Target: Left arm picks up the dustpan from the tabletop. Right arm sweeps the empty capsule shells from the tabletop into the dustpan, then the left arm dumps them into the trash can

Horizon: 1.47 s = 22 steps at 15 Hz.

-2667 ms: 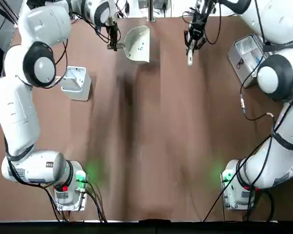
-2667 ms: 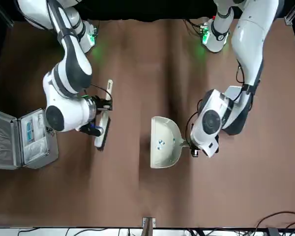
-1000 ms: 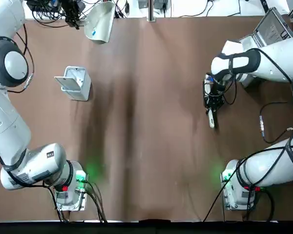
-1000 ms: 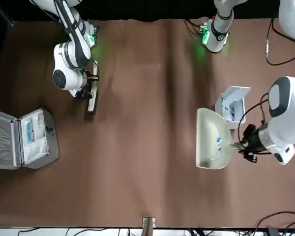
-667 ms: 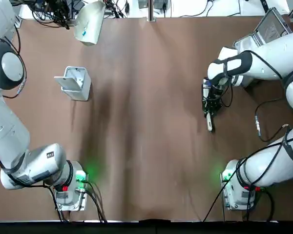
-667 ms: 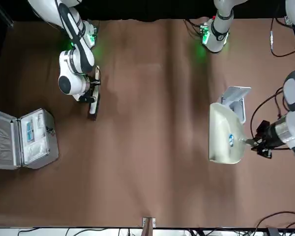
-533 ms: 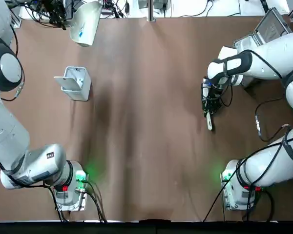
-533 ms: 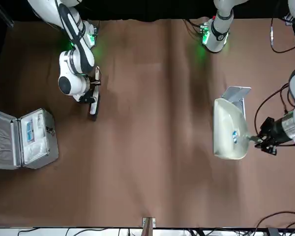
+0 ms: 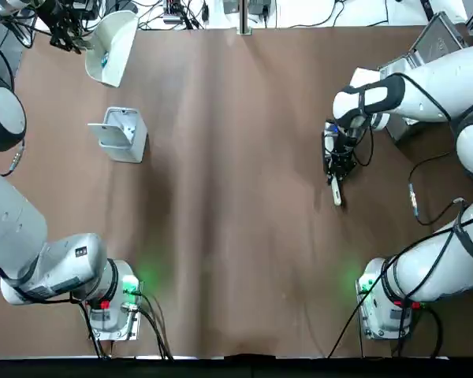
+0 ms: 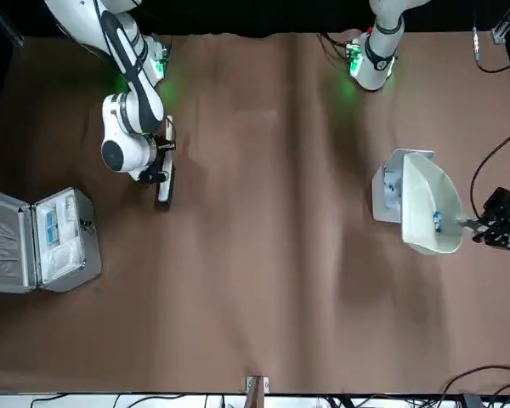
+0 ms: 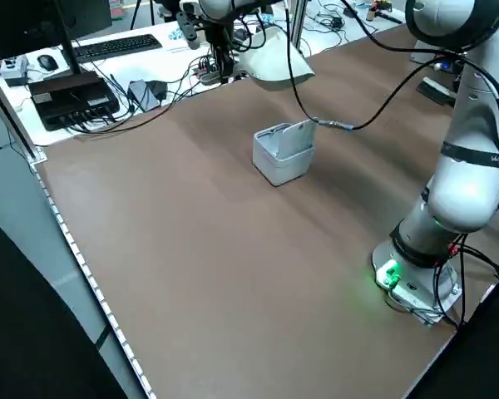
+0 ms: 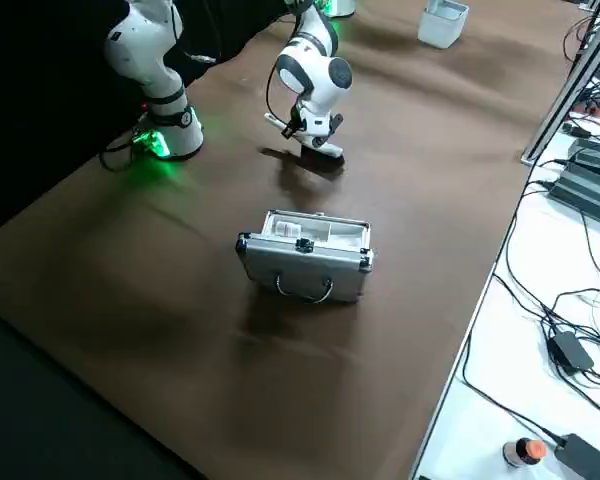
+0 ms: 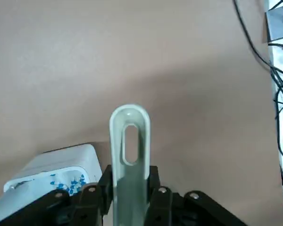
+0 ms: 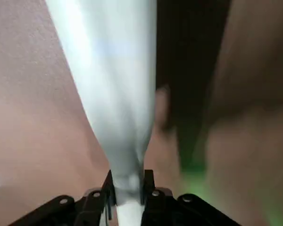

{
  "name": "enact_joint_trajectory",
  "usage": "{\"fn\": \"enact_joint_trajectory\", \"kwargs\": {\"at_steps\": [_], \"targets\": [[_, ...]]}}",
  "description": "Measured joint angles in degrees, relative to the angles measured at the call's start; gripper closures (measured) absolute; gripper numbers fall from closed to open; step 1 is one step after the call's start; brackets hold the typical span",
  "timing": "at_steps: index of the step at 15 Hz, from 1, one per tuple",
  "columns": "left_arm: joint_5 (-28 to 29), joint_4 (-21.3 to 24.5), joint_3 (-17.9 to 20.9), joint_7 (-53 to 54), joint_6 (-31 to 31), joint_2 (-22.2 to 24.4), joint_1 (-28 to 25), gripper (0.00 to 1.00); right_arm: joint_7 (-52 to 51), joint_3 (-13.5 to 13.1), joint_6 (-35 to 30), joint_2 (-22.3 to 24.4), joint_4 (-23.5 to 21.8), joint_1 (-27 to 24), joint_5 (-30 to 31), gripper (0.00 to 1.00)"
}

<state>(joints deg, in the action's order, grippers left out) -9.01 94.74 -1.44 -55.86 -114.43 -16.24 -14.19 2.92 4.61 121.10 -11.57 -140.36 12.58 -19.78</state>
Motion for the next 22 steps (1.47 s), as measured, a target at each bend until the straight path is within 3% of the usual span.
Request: {"fn": "enact_joint_trajectory", "kwargs": {"at_steps": [6,10,13,22], "targets": [[-0.01,-0.03,0.07,1.15,-1.75,1.08,0.77,0.67,0.06,-0.02,-1.11,-0.86,1.26,-0.06,-0.10,0.74],[-0.01,0.17,0.10,1.74,-3.15,1.07,0.75,0.67,1.72,0.02,-5.76,-1.64,3.55,-0.05,-0.22,0.74],[-0.01,0.53,0.25,1.91,-6.37,0.93,0.62,0.67,3.27,0.10,-7.81,-3.09,5.88,0.36,-0.22,0.74],[0.12,4.71,0.43,3.98,-14.66,0.13,-0.33,0.67,3.66,0.11,-7.79,-4.58,6.23,0.92,-0.22,0.74]]}}
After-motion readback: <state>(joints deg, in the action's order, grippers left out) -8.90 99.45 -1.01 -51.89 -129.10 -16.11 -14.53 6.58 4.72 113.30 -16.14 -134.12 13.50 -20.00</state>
